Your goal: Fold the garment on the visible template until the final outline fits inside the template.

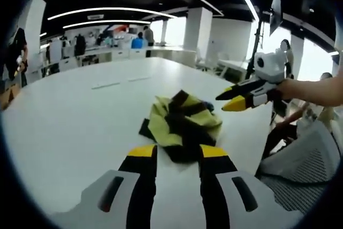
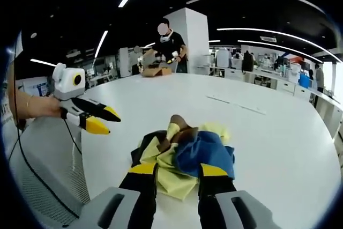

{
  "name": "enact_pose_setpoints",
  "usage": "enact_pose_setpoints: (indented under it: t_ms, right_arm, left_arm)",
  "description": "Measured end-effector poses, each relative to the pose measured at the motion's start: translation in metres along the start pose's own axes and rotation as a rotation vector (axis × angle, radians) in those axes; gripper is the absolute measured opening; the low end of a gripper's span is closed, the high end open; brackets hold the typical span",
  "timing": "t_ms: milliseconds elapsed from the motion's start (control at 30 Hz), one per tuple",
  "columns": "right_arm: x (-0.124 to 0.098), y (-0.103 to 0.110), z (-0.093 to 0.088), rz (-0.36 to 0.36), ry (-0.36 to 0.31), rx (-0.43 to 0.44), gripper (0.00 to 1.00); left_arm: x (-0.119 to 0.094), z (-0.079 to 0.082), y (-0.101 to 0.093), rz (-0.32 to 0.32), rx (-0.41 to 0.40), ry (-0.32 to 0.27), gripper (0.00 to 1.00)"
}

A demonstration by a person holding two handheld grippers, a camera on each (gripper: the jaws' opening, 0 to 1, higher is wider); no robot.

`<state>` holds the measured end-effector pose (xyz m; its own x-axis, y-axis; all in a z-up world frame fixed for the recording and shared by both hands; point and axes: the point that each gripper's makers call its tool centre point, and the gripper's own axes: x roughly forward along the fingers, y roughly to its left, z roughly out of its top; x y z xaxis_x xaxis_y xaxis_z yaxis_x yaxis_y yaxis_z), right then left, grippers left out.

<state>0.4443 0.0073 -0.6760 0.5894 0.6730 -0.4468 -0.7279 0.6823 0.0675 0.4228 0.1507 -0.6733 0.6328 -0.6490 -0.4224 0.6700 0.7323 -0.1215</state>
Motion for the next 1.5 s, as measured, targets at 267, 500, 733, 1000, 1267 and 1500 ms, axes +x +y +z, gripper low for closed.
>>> enact_pose_setpoints:
  t_ms: [267, 500, 733, 1000, 1267, 1500]
  right_arm:
    - [0.006, 0.002, 0.000, 0.016, 0.008, -0.008, 0.18]
    - [0.011, 0.002, -0.002, 0.026, 0.016, -0.015, 0.13]
    - [0.015, 0.002, -0.003, 0.037, 0.020, -0.011, 0.08]
    - [0.019, 0.006, -0.008, 0.056, 0.044, -0.021, 0.04]
    - [0.021, 0.004, -0.009, 0.051, 0.045, -0.024, 0.00]
    - [0.021, 0.003, -0.009, 0.049, 0.041, -0.022, 0.00]
  left_arm:
    - [0.015, 0.002, -0.007, -0.041, 0.001, 0.005, 0.24]
    - [0.030, 0.002, -0.013, -0.082, 0.015, 0.022, 0.20]
    - [0.044, 0.000, -0.014, -0.110, 0.011, 0.044, 0.17]
    - [0.060, -0.003, -0.019, -0.155, 0.016, 0.072, 0.15]
    - [0.071, -0.016, -0.020, -0.166, 0.042, 0.125, 0.12]
    - [0.077, -0.020, -0.024, -0.170, 0.028, 0.140, 0.03]
